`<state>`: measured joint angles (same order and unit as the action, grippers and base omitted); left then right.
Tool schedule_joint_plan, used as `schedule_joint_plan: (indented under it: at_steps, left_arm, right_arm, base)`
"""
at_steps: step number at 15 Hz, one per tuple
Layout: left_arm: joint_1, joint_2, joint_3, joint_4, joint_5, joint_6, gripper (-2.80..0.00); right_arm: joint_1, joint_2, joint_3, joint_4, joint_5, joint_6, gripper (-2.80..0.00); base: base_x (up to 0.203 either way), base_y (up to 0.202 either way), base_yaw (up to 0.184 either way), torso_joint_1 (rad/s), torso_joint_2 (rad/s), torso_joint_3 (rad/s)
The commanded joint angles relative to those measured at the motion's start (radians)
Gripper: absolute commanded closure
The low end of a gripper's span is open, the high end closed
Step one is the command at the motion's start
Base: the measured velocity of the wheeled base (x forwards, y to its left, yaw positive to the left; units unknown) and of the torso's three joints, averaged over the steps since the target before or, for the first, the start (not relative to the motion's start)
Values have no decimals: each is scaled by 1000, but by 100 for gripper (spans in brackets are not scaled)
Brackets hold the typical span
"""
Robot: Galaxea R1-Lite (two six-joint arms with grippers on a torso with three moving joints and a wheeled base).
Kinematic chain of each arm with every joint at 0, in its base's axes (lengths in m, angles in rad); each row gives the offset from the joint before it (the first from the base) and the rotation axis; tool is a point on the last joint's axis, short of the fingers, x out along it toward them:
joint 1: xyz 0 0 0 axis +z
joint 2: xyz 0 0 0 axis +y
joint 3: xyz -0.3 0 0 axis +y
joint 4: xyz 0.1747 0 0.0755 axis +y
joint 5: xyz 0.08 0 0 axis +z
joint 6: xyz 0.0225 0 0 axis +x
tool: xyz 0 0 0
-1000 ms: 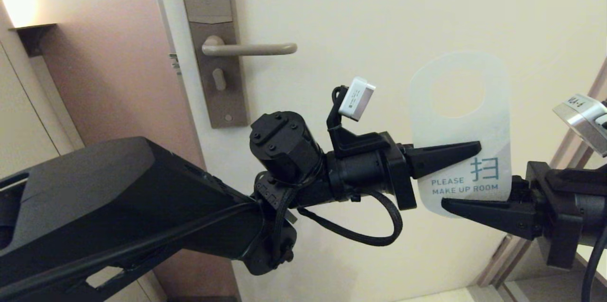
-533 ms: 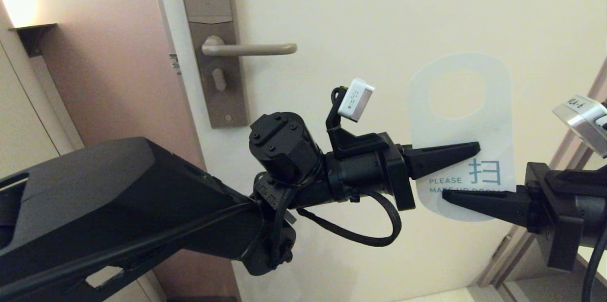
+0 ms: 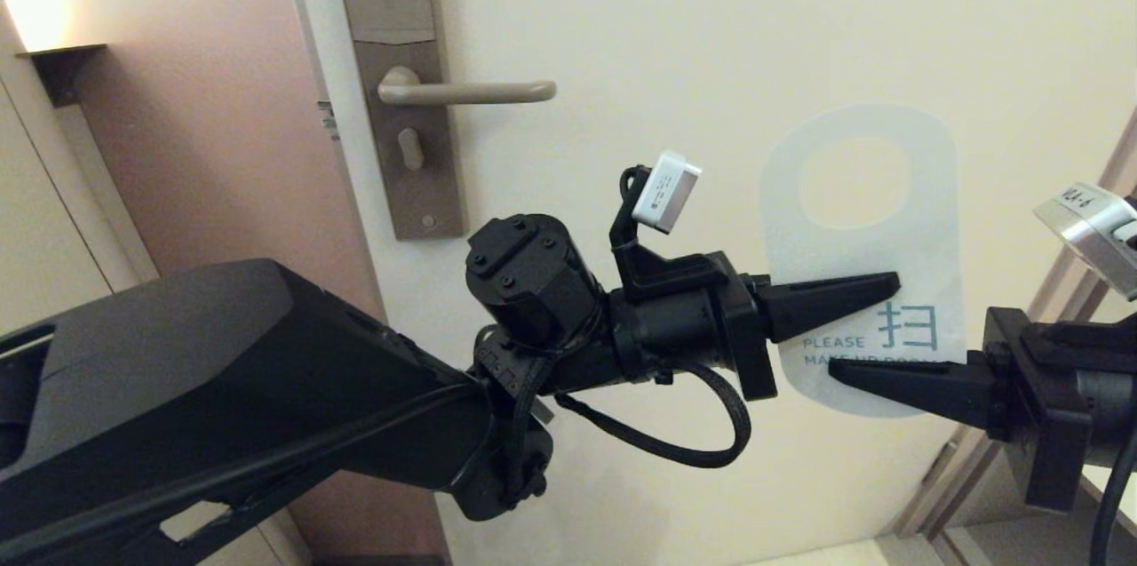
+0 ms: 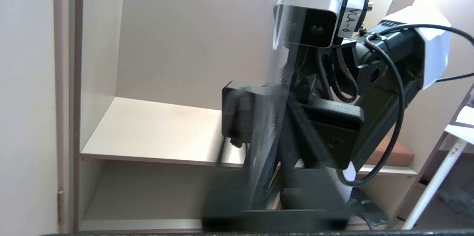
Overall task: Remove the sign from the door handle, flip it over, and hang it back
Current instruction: Hand it to the other hand
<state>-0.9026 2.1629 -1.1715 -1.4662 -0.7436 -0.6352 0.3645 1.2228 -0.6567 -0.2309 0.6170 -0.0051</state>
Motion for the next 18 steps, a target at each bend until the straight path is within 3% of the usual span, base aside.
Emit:
schedule_joint_plan:
  at_steps: [1, 10, 18]
  left_arm:
    - [-3, 1, 11, -19, -3, -3, -280]
    - [-7, -2, 15, -26, 1, -12, -280]
    - [-2, -52, 107, -40, -2, -8, -280]
  right_arm:
    - [1, -8, 11, -1, 4, -1, 0]
    - [1, -20, 19, -1, 4, -1, 0]
    - [1, -31, 17, -1, 4, 1, 0]
  base:
    - [0, 0, 0, 0, 0, 0]
    - [0, 0, 0, 0, 0, 0]
    - [0, 0, 0, 0, 0, 0]
